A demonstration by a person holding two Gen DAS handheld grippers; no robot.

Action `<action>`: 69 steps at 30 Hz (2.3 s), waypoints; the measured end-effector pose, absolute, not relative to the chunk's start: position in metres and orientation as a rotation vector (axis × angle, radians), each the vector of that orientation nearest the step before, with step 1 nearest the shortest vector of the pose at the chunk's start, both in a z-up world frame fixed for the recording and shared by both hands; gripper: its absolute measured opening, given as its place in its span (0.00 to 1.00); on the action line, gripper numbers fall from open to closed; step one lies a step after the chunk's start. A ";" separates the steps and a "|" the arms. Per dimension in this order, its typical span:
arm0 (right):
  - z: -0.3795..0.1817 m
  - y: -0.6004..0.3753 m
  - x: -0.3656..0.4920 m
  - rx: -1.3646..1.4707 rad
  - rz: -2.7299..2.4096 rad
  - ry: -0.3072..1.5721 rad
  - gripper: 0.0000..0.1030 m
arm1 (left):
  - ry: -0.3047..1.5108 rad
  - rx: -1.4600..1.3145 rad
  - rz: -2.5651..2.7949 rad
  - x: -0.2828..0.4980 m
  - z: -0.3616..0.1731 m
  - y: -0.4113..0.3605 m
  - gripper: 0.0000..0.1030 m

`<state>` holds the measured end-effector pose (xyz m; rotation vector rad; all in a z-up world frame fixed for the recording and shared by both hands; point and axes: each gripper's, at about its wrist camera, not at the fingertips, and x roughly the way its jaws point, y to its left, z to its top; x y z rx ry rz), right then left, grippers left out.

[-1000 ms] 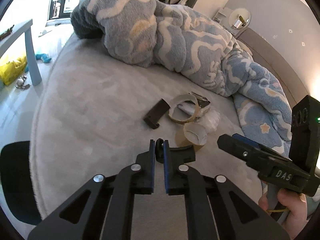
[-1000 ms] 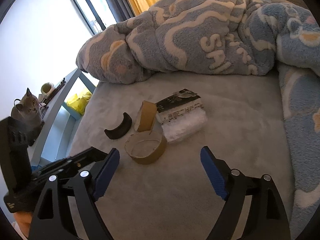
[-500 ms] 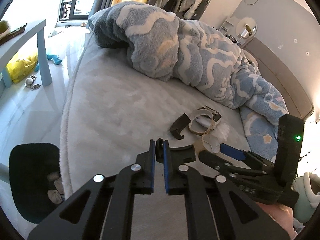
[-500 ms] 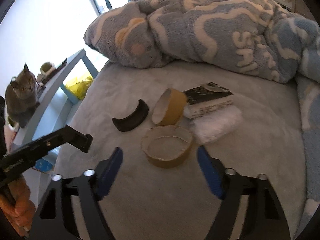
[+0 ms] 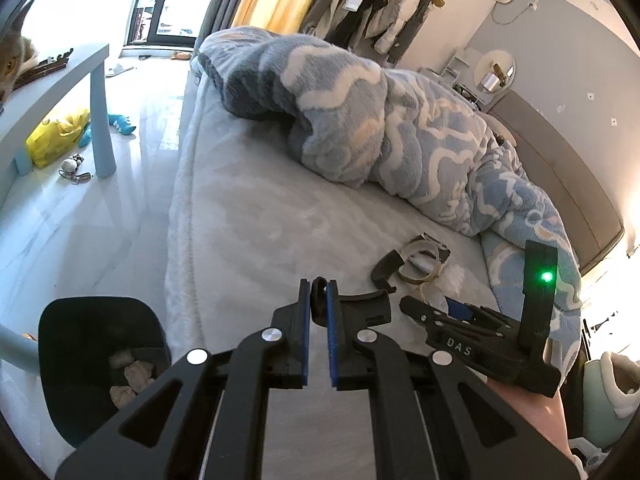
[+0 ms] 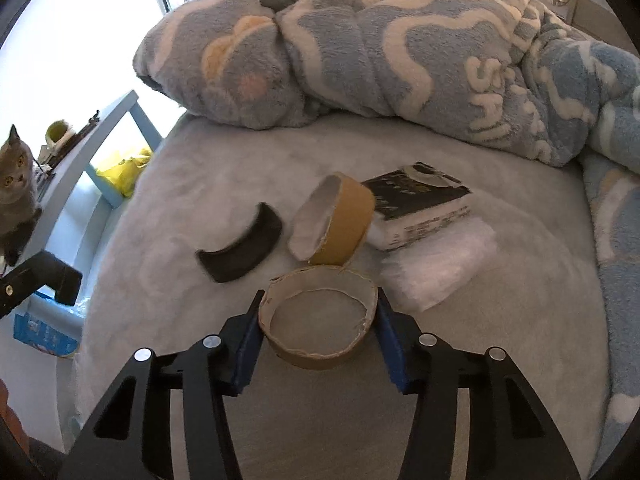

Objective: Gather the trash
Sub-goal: 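Carry the tape roll to the black bin with the right tool while left tool carries a black clip, then open both tools over the black bin to drop the items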

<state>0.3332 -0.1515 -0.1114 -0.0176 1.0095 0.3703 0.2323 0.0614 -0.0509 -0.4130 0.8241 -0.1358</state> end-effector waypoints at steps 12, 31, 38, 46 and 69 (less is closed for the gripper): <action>-0.067 -0.126 0.302 0.019 0.448 0.977 0.51 | 0.810 -0.391 -0.093 0.208 -0.045 0.100 0.08; -0.016 -0.037 0.273 -0.019 0.663 0.837 0.51 | 0.919 -0.334 0.013 0.179 -0.093 0.161 0.08; -0.019 0.004 0.265 -0.046 0.735 0.846 0.51 | 0.990 -0.367 0.068 0.167 -0.118 0.194 0.08; -0.034 0.054 0.253 -0.111 0.813 0.887 0.51 | 1.131 -0.356 0.107 0.155 -0.152 0.219 0.08; -0.117 0.142 0.237 -0.266 0.857 1.061 0.51 | 1.022 -0.367 0.141 0.110 -0.108 0.278 0.42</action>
